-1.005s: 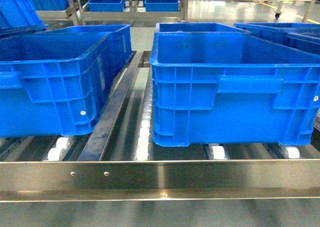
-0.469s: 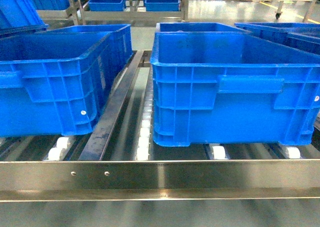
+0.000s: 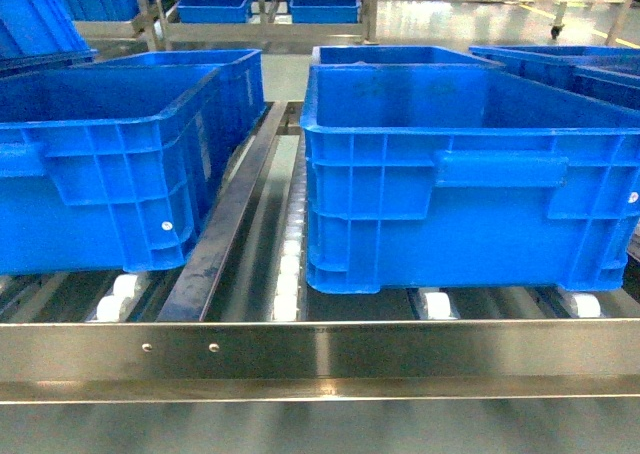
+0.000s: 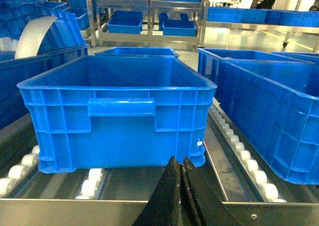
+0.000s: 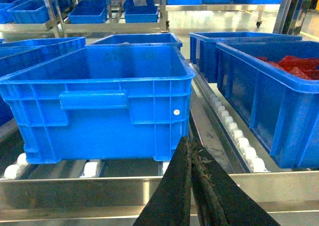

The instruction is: Sort blue parts and orange caps into right shelf containers

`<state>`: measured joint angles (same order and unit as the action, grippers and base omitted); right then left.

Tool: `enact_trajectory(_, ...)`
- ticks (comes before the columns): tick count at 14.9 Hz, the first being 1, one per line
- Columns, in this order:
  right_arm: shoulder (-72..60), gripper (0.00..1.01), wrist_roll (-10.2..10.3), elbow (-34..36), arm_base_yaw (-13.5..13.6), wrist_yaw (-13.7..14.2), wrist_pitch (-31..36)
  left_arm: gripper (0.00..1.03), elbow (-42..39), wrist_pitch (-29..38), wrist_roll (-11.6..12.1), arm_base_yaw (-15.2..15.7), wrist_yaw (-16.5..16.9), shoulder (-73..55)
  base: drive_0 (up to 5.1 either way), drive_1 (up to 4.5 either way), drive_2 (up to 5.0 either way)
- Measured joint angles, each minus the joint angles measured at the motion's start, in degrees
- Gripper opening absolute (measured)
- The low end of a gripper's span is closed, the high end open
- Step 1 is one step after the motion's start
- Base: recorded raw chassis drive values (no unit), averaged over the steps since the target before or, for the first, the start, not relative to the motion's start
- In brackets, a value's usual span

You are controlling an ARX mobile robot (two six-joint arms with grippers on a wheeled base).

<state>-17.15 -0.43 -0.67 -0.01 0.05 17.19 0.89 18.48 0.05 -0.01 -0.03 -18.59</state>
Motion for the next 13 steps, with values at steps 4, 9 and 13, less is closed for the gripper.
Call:
enact_trajectory(4, 4.6, 0.02, 0.0, 0.0, 0.0, 0.0, -4.6, 0.02, 0.0, -4.9, 0.0, 0.0, 0.0, 4.9, 0.0, 0.00, 0.0)
enact_trajectory(9, 5.8, 0.02, 0.0, 0.0, 0.0, 0.0, -5.7, 0.02, 0.0, -6.0, 0.0, 0.0, 0.0, 6.3, 0.0, 0.00, 0.0)
enact_trajectory(13, 14.9, 0.02, 0.0, 0.0, 0.0, -0.1, -17.7, 0.02, 0.0, -10.4, 0.0, 0.0, -0.1, 9.8, 0.0, 0.00, 0.0)
